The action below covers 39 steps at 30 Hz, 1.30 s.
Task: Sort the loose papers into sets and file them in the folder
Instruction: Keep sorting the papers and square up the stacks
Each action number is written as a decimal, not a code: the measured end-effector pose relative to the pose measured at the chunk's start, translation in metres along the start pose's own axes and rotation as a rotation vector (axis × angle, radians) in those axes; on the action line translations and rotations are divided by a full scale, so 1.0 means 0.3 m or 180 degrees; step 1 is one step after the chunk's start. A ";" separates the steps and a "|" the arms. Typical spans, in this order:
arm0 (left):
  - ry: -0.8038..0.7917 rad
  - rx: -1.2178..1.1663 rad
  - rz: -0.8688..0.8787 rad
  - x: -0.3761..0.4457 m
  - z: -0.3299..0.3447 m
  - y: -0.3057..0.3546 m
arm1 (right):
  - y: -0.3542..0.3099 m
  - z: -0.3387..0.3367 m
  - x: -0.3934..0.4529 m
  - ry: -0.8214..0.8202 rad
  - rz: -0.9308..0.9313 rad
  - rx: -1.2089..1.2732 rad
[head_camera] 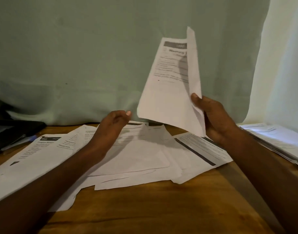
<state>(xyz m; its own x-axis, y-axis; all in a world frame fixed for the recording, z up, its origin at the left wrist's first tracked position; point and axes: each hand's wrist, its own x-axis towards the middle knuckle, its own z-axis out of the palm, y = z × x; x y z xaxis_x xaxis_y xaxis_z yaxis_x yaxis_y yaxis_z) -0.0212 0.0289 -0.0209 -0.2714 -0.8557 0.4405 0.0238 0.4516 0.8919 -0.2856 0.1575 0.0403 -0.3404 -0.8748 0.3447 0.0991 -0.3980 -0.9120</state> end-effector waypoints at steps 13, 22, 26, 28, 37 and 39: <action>0.0154 -0.1079 -0.0341 0.021 -0.057 0.032 | 0.218 0.097 -0.024 -0.0642 0.0859 -0.0552; 0.0240 -0.0328 0.0136 0.022 -0.033 -0.007 | 0.214 0.085 -0.013 -0.0167 0.0600 -0.0841; 0.0199 -0.0210 0.0121 0.021 -0.030 -0.008 | 0.213 0.071 -0.008 -0.0009 0.0663 -0.0857; 0.0192 -0.0186 0.0110 0.023 -0.031 -0.010 | 0.218 0.067 -0.005 -0.0005 0.0677 -0.0899; 0.0786 0.0150 0.0018 0.077 -0.122 -0.066 | 0.201 0.032 0.008 0.0655 -0.0230 -0.2376; 0.0833 0.0931 0.0011 0.082 -0.153 -0.090 | 0.197 -0.011 0.023 0.0600 -0.0424 -0.3558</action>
<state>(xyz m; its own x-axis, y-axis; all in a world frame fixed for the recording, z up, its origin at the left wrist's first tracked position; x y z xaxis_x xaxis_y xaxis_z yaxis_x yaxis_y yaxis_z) 0.0156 -0.0159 -0.0295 -0.0165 -0.8724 0.4884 -0.2613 0.4753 0.8401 -0.2853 0.1289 -0.0118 -0.4303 -0.7510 0.5008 -0.8041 0.0668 -0.5907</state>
